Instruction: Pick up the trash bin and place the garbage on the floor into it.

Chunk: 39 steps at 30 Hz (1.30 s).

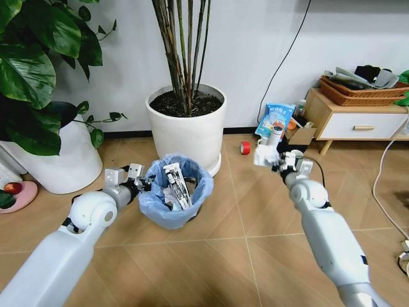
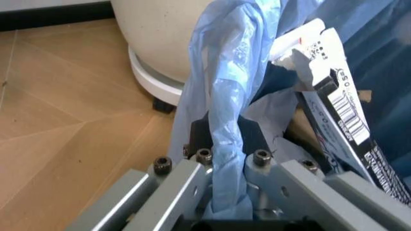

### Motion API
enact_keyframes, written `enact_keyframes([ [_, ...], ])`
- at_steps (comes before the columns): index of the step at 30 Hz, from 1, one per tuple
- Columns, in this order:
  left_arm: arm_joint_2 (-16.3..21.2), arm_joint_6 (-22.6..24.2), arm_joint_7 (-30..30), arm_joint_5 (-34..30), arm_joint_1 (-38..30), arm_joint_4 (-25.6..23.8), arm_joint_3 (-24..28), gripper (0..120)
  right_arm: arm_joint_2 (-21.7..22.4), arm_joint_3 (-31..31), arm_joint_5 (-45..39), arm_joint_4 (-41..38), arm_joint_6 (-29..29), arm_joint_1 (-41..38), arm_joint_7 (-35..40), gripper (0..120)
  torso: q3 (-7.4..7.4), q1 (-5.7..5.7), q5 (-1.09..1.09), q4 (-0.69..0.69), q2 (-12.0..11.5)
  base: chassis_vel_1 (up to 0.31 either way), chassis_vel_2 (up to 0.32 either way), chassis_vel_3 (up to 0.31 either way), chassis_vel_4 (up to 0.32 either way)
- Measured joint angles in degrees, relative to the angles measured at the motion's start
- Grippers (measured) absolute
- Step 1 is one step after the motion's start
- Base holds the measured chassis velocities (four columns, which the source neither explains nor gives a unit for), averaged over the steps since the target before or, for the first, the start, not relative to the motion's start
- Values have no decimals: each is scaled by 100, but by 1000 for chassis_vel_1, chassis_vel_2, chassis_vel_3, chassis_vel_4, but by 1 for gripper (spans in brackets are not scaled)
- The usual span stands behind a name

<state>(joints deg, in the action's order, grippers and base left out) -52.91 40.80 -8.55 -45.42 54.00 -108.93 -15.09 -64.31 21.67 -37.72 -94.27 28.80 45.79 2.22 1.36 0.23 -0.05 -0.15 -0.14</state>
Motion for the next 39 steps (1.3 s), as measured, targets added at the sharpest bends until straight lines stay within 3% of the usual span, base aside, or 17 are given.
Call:
enact_keyframes([
  [5, -24, 17, -39, -1, -37, 32, 82, 0, 387, -524, -729, -1162, 298, -59, 63, 0, 0, 0, 1, 2, 0, 0, 0, 0, 0],
  [13, -87, 41, -58, -36, -269, 189, 243, 0, 576, -1634, -1357, -2143, 499, -467, 186, 0, 1, 0, 0, 2, 0, 0, 0, 0, 0],
  [18, -158, 66, -149, -148, -435, 277, 336, 0, 399, -2294, -1431, -2352, 550, -692, 248, 0, 1, 0, -1, 2, 0, 0, 0, 0, 0],
  [26, -158, 81, -213, -265, -553, 324, 291, 0, 382, -2566, -1209, -2354, 674, -604, 97, 0, 1, 0, 1, 2, 0, 0, 0, 0, 0],
  [29, -151, 86, -214, -280, -576, 329, 280, 0, 400, -2555, -1156, -2362, 718, -594, 40, 7, 1, 0, 1, 1, 0, 0, 0, 0, 0],
  [32, -165, 89, -223, -285, -604, 334, 279, 0, 422, -2550, -1085, -2358, 717, -605, 30, 22, 1, 0, 0, 2, 0, 0, 0, 0, 0],
  [39, -198, 89, -239, -286, -647, 348, 312, 0, 481, -2493, -980, -2304, 640, -559, 30, 45, 1, 0, 0, 2, 0, 0, 0, 0, 0],
])
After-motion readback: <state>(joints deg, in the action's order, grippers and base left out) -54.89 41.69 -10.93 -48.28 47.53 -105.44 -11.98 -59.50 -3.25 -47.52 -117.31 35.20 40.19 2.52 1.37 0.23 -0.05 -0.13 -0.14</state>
